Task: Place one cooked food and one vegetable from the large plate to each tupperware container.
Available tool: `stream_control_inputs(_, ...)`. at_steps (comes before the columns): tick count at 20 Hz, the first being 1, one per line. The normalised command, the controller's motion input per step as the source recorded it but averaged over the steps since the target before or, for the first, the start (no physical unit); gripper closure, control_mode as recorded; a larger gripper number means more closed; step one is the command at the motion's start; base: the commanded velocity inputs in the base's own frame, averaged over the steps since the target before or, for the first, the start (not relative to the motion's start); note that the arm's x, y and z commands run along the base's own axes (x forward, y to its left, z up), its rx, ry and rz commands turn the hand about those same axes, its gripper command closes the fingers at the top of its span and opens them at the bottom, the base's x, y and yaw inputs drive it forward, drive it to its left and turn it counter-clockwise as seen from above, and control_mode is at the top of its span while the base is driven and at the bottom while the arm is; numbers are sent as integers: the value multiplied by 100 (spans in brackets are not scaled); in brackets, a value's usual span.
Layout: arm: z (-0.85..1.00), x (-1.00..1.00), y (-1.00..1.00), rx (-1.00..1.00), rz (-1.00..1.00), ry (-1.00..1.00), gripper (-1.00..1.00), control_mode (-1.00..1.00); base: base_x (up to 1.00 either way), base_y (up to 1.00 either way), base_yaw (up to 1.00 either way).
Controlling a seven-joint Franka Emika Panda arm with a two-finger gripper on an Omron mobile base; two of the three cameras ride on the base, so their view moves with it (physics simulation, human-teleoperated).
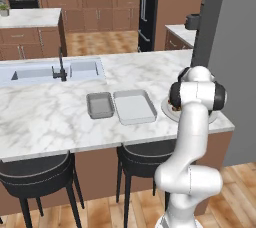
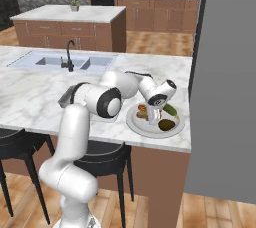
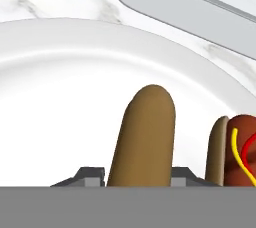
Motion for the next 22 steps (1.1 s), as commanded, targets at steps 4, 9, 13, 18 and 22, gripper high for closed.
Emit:
stream_control_inputs(4,-52,0,5,0,0,-13,100,-100,0,0,0)
stream_control_inputs(9,26,-69,10,0,-5,-14,100,-100,0,0,0)
stream_control_inputs(13,100,-73,49,-1,0,-11,100,-100,0,0,0)
stream_control_inputs(18,96,-29,81,-17,12,-2,100,-100,0,0,0)
stream_control_inputs(22,76,-10,100,-26,16,0,100,-100,0,0,0)
